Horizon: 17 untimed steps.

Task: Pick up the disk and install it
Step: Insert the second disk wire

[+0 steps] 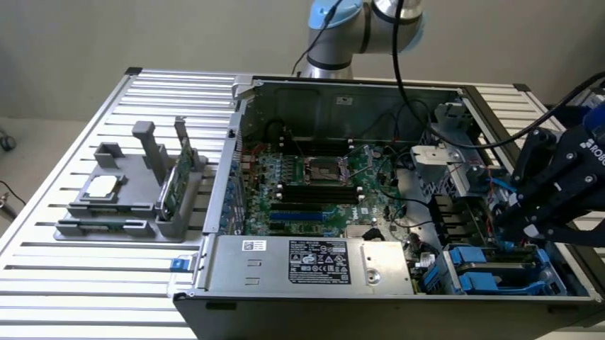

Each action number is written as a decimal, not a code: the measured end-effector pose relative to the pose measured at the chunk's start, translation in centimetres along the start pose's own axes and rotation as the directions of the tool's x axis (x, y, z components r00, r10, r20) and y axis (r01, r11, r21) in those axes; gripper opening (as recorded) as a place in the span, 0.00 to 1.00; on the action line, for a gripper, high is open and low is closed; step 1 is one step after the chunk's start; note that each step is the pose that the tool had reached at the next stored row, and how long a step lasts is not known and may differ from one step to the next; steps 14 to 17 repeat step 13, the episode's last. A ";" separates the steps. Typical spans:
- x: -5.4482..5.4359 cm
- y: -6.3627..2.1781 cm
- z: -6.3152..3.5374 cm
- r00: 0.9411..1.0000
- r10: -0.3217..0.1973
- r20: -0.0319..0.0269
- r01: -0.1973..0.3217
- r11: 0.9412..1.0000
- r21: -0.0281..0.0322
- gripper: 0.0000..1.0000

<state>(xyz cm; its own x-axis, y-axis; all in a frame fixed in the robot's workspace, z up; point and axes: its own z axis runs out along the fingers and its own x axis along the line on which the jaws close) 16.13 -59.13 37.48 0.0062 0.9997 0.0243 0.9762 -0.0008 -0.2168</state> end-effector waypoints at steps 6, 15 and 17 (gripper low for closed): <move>0.0 -1.74 0.06 1.000 -0.001 0.000 0.001 1.000 -0.005 0.25; 0.0 -1.74 0.06 1.000 -0.001 0.000 0.001 1.000 -0.005 0.25; 0.0 -1.74 0.06 1.000 -0.001 0.000 0.001 1.000 -0.005 0.25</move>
